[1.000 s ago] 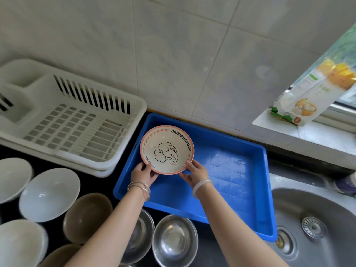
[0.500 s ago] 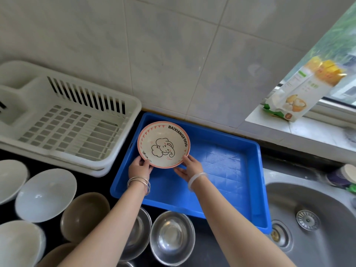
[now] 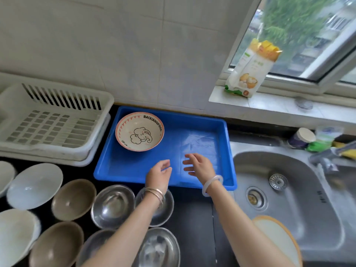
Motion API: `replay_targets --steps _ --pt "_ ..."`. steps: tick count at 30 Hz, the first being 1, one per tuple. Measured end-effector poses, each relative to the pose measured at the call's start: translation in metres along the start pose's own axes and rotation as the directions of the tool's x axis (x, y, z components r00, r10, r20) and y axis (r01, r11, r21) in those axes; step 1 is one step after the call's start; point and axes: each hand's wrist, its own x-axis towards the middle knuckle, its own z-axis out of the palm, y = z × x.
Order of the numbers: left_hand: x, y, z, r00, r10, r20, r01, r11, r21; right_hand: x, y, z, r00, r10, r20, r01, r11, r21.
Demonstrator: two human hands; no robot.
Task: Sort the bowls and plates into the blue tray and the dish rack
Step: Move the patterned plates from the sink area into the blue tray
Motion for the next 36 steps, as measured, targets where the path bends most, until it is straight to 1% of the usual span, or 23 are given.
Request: replay_targets --steps 4,7,8,11,13,16,19,21,23,27,31,36 --pt "-0.047 -0.001 0.057 0.975 0.037 0.218 -0.070 0.987 0.143 -0.045 0.034 -0.063 0.980 -0.079 -0.182 0.043 0.980 -0.194" --pt "-0.080 -0.007 0.098 0.935 0.032 0.353 -0.117 0.968 0.221 -0.081 0.067 -0.113 0.948 -0.109 -0.298 -0.019 0.918 -0.396" --pt "-0.089 -0.010 0.110 0.919 0.025 0.394 -0.137 0.957 0.258 -0.093 0.078 -0.129 0.938 -0.107 -0.330 -0.051 0.898 -0.436" --pt "-0.114 -0.022 0.147 0.867 -0.023 0.498 -0.179 0.917 0.355 -0.123 0.111 -0.170 0.906 -0.089 -0.413 -0.135 0.865 -0.484" --pt "-0.128 -0.030 0.165 0.842 -0.080 0.534 -0.161 0.907 0.390 -0.140 0.130 -0.192 0.888 -0.076 -0.454 -0.175 0.856 -0.486" --pt "-0.140 -0.041 0.182 0.839 -0.142 0.526 -0.084 0.920 0.382 -0.157 0.153 -0.214 0.870 -0.009 -0.494 -0.239 0.868 -0.436" --pt "-0.144 -0.046 0.189 0.842 -0.227 0.490 0.095 0.955 0.280 -0.166 0.171 -0.227 0.846 0.071 -0.528 -0.283 0.900 -0.333" --pt "-0.145 -0.048 0.192 0.854 -0.251 0.456 0.155 0.959 0.237 -0.168 0.177 -0.230 0.838 0.089 -0.539 -0.285 0.913 -0.292" --pt "-0.147 -0.046 0.193 0.868 -0.244 0.433 0.152 0.960 0.236 -0.169 0.180 -0.231 0.832 0.076 -0.550 -0.275 0.917 -0.289" --pt "-0.144 -0.039 0.188 0.902 -0.206 0.380 0.108 0.959 0.263 -0.167 0.170 -0.232 0.836 0.002 -0.548 -0.240 0.901 -0.362" --pt "-0.131 -0.018 0.167 0.932 -0.184 0.312 0.119 0.969 0.217 -0.156 0.140 -0.228 0.847 -0.075 -0.526 -0.163 0.905 -0.392" --pt "-0.113 0.012 0.117 0.971 -0.143 0.193 0.138 0.990 0.039 -0.127 0.088 -0.204 0.894 -0.200 -0.400 -0.013 0.882 -0.470"
